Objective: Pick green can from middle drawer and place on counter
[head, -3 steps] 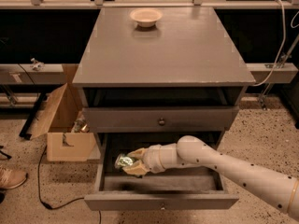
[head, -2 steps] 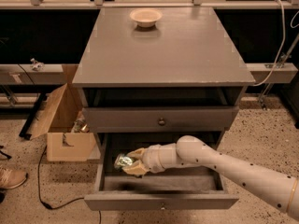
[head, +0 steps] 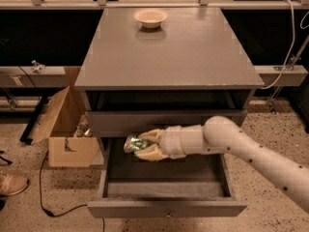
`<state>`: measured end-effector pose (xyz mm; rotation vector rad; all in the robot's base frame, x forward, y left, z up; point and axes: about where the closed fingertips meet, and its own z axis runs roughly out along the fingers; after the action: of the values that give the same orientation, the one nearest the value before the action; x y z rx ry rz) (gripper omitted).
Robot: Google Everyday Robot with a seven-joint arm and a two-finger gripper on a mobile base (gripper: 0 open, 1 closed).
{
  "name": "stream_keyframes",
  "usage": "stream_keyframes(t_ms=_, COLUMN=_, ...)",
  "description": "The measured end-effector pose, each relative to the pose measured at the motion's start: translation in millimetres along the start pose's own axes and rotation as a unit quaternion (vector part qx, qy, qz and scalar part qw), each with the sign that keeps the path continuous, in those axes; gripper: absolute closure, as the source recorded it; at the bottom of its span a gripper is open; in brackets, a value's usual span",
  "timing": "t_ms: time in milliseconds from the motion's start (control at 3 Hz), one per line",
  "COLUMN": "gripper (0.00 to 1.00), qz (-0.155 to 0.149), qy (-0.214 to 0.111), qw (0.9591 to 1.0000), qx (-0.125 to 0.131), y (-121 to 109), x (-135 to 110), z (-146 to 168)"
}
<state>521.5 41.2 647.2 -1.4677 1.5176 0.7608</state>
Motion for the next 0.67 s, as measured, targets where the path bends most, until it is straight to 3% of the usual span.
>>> stream_keyframes(t_ms=333, gripper=1.0, qz=-0.034, qy=0.006, qw=0.9993, qx=0.014, y=-18.1, x=-45.2, z=-38.0)
stream_keyframes(t_ms=667, gripper=1.0, qz=-0.064, qy=0.042, qw=0.9966, qx=0.031, y=-38.7, x=-98.6, z=-74.5)
